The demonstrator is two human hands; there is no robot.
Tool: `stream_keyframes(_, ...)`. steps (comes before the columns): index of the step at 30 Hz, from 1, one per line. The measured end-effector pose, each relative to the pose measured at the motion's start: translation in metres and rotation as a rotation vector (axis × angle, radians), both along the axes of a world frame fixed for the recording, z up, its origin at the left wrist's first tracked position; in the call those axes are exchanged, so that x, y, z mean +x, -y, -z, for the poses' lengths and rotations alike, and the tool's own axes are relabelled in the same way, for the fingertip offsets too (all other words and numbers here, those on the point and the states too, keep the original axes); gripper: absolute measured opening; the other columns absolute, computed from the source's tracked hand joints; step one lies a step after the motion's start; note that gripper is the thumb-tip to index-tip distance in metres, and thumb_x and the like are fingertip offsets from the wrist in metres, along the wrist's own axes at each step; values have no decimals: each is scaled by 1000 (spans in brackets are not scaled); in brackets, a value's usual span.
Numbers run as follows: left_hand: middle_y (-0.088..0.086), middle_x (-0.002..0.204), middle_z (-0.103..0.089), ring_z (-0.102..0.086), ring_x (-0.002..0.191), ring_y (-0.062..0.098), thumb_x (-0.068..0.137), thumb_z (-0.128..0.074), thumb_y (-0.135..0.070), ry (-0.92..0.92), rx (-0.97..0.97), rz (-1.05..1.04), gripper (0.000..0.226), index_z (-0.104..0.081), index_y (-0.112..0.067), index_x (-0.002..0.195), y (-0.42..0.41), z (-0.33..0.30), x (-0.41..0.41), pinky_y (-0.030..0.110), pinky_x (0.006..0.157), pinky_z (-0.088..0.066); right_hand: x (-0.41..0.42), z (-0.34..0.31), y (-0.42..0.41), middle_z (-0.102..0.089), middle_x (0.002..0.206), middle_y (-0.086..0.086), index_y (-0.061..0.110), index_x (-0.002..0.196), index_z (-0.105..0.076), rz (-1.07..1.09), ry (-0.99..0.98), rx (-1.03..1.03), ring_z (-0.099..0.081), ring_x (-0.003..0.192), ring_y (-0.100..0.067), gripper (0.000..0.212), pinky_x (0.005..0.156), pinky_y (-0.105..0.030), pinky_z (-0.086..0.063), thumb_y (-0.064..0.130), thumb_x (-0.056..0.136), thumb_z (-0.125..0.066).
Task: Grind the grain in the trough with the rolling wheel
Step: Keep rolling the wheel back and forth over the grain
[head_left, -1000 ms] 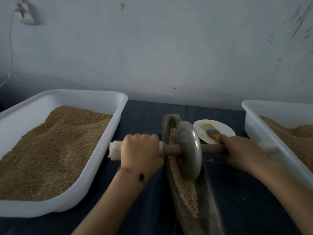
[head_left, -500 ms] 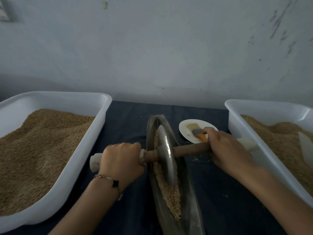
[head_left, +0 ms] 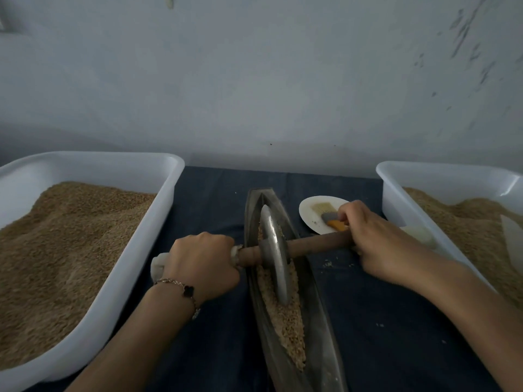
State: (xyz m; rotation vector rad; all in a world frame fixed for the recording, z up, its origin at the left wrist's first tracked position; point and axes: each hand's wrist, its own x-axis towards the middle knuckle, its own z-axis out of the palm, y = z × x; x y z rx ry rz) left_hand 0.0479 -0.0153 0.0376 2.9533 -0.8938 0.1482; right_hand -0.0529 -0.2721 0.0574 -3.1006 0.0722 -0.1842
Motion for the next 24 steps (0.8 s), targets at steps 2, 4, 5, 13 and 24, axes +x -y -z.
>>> stream_keyframes(2, -9, 67, -53, -51, 63, 8, 84, -49, -36, -5, 3, 8, 16, -50, -27, 70, 0, 0, 1, 23, 53, -33, -2, -3, 6, -29, 96, 22, 34, 99, -19, 24, 2, 62, -45, 74, -2, 53, 57, -18, -36, 4, 83, -60)
stream_keyframes(4, -9, 68, -53, -50, 62, 7, 84, -48, -36, -12, 8, 13, 16, -50, -27, 70, 0, -1, 1, 23, 52, -32, 1, -8, 13, -38, 105, 15, 28, 98, -35, 70, -2, 94, -48, 80, -5, 41, 64, -20, -40, 17, 79, -70)
stream_keyframes(5, -9, 68, -53, -51, 63, 7, 83, -49, -36, -17, 8, 16, 16, -50, -27, 70, 1, -1, 2, 23, 53, -33, 2, -12, 17, -42, 107, 12, 25, 95, -46, 104, -35, 101, -50, 84, -6, 36, 69, -22, -43, 24, 75, -76)
stream_keyframes(13, -10, 67, -51, -47, 60, 8, 81, -49, -37, 9, 27, 41, 18, -45, -28, 66, 0, 1, 7, 24, 51, -31, 2, -8, 22, -56, 78, 7, 27, 80, -43, 185, -104, -150, -57, 71, -12, 20, 65, -33, -51, 24, 74, -62)
stream_keyframes(24, -8, 65, -52, -54, 63, 10, 81, -48, -37, 51, 61, 100, 18, -48, -26, 67, 7, -2, 10, 24, 54, -38, 6, -1, 18, -58, 98, 6, 29, 90, -33, 68, -69, -374, -58, 90, -18, 24, 62, -26, -30, 25, 86, -56)
